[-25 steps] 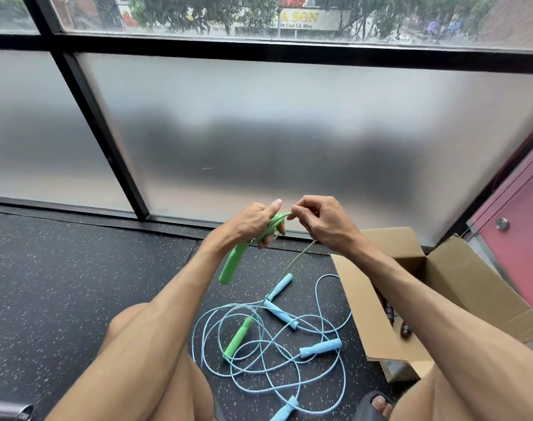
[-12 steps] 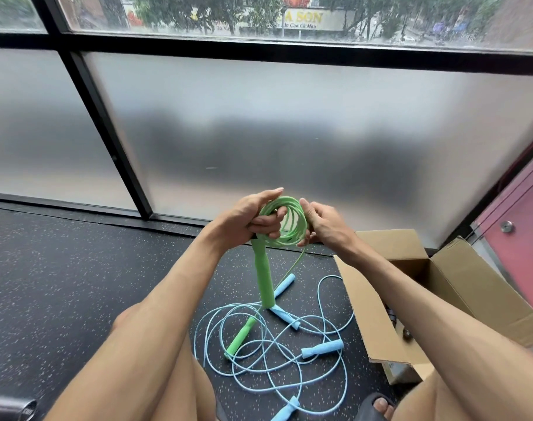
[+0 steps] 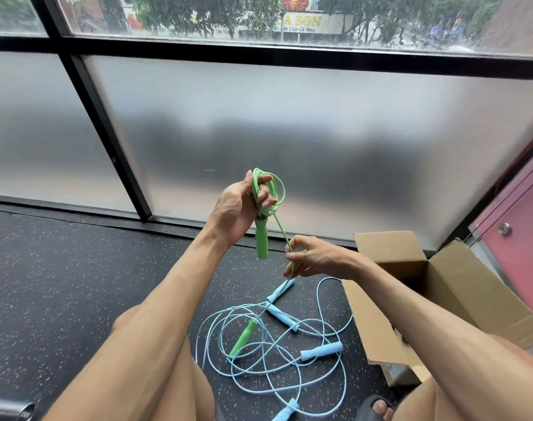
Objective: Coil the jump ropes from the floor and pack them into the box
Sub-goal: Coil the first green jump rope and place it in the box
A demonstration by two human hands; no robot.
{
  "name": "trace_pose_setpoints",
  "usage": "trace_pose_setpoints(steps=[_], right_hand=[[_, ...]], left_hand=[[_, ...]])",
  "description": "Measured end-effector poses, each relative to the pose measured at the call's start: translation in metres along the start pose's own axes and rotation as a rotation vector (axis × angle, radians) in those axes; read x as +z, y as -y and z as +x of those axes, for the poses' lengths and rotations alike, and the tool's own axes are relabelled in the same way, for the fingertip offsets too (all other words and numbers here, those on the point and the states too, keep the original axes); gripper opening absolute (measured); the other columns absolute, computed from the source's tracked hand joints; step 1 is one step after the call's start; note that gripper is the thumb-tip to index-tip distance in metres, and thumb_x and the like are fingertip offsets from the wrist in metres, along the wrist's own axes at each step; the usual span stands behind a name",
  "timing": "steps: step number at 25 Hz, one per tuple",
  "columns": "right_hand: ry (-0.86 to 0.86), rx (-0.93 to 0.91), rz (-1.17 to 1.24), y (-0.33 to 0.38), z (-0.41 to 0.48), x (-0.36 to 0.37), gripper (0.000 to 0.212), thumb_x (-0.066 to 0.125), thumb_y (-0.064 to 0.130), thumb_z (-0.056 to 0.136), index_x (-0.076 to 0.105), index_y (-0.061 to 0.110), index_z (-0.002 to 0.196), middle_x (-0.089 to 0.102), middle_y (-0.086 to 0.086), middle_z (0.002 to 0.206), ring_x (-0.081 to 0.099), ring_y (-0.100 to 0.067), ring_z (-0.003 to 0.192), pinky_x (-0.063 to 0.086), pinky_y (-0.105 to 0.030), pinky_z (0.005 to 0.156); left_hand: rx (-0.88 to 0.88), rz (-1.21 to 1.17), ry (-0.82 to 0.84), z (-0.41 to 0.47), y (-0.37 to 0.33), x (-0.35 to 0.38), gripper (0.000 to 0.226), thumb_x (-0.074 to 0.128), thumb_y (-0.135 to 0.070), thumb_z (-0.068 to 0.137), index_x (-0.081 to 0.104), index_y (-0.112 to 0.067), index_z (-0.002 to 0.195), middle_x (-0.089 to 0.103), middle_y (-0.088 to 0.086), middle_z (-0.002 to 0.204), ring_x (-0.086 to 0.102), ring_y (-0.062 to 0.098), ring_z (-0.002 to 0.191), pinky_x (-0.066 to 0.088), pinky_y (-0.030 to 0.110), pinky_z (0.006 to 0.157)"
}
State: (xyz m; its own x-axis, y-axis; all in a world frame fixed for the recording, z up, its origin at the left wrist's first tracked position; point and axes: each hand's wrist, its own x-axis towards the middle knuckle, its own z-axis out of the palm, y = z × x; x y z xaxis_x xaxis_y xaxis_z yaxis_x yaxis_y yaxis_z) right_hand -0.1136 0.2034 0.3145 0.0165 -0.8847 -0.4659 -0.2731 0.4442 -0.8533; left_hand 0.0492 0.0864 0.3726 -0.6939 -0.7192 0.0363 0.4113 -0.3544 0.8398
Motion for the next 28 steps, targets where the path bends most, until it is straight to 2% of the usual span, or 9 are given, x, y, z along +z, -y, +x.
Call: trace_pose_setpoints(steps=[4,5,7,10,13,16,21,25,28], right_hand=[[0.007,-0.043,0.042,0.003,-0.003,0.001,0.020,0.057,0.023,0.100,0.053,0.003,0.101,0.069,-0.021,0.086,0.067,-0.039,0.084,0.055,-0.055,0.090],[0.049,-0.049,0.088,0.006,-0.004,0.001,0.024,0.058,0.026,0.099,0.054,0.003,0.099,0.067,-0.017,0.082,0.067,-0.037,0.081,0.056,-0.055,0.087],[0.141,-0.046,0.139,0.013,-0.009,0.001,0.027,0.061,0.032,0.096,0.056,0.006,0.095,0.063,-0.011,0.077,0.064,-0.027,0.070,0.062,-0.043,0.073],[0.225,-0.018,0.099,0.016,-0.015,0.003,0.024,0.063,0.033,0.095,0.056,0.010,0.093,0.059,-0.005,0.073,0.056,-0.018,0.060,0.055,-0.029,0.053],[0.228,0.005,0.091,0.010,-0.019,0.005,0.021,0.063,0.024,0.096,0.051,0.007,0.099,0.057,-0.007,0.071,0.058,-0.020,0.058,0.059,-0.037,0.059],[0.145,-0.029,0.181,0.011,-0.020,0.006,0.017,0.062,0.016,0.097,0.047,0.007,0.101,0.055,-0.012,0.069,0.056,-0.023,0.055,0.060,-0.047,0.063],[0.080,-0.163,0.216,0.022,-0.022,0.002,0.012,0.062,0.012,0.095,0.055,0.003,0.092,0.051,-0.008,0.065,0.049,-0.019,0.054,0.058,-0.039,0.054],[0.041,-0.224,0.218,0.026,-0.025,-0.004,0.012,0.063,0.015,0.094,0.063,0.004,0.090,0.048,-0.004,0.059,0.045,-0.014,0.048,0.049,-0.031,0.050],[-0.028,-0.280,0.252,0.026,-0.023,-0.007,0.014,0.062,0.014,0.095,0.065,0.006,0.084,0.043,-0.003,0.057,0.037,-0.014,0.046,0.043,-0.028,0.049]], left_hand=[[0.122,0.081,-0.135,0.003,-0.001,-0.005,0.037,0.035,-0.030,0.107,0.058,-0.002,0.100,0.045,0.003,0.063,0.044,0.017,0.055,0.042,0.031,0.071],[0.152,0.106,-0.177,0.005,0.001,-0.006,0.036,0.037,-0.029,0.107,0.058,-0.002,0.098,0.045,0.004,0.062,0.045,0.018,0.053,0.043,0.029,0.066],[0.222,0.169,-0.251,0.007,0.004,-0.006,0.035,0.038,-0.027,0.107,0.058,-0.002,0.095,0.046,0.004,0.059,0.046,0.017,0.051,0.043,0.027,0.058],[0.349,0.334,-0.382,0.014,0.003,-0.017,0.031,0.040,-0.027,0.107,0.057,-0.004,0.096,0.049,0.003,0.058,0.047,0.015,0.050,0.040,0.027,0.054],[0.411,0.410,-0.515,0.019,-0.006,-0.034,0.030,0.041,-0.027,0.106,0.058,-0.004,0.095,0.051,0.004,0.059,0.048,0.016,0.049,0.042,0.027,0.053],[0.453,0.589,-0.600,0.019,-0.005,-0.038,0.036,0.043,-0.027,0.106,0.058,0.005,0.096,0.056,0.009,0.065,0.051,0.012,0.047,0.044,0.024,0.051],[0.453,1.074,-0.535,0.018,0.007,-0.044,0.032,0.049,-0.035,0.102,0.056,-0.007,0.088,0.065,0.005,0.061,0.063,0.018,0.052,0.054,0.032,0.057],[0.182,1.387,-0.298,0.017,0.020,-0.048,0.032,0.052,-0.037,0.099,0.058,-0.012,0.080,0.068,0.002,0.058,0.067,0.020,0.055,0.058,0.041,0.066],[-0.027,1.366,-0.126,0.010,0.022,-0.035,0.035,0.049,-0.031,0.102,0.063,-0.007,0.080,0.067,0.003,0.057,0.062,0.015,0.049,0.057,0.031,0.062]])
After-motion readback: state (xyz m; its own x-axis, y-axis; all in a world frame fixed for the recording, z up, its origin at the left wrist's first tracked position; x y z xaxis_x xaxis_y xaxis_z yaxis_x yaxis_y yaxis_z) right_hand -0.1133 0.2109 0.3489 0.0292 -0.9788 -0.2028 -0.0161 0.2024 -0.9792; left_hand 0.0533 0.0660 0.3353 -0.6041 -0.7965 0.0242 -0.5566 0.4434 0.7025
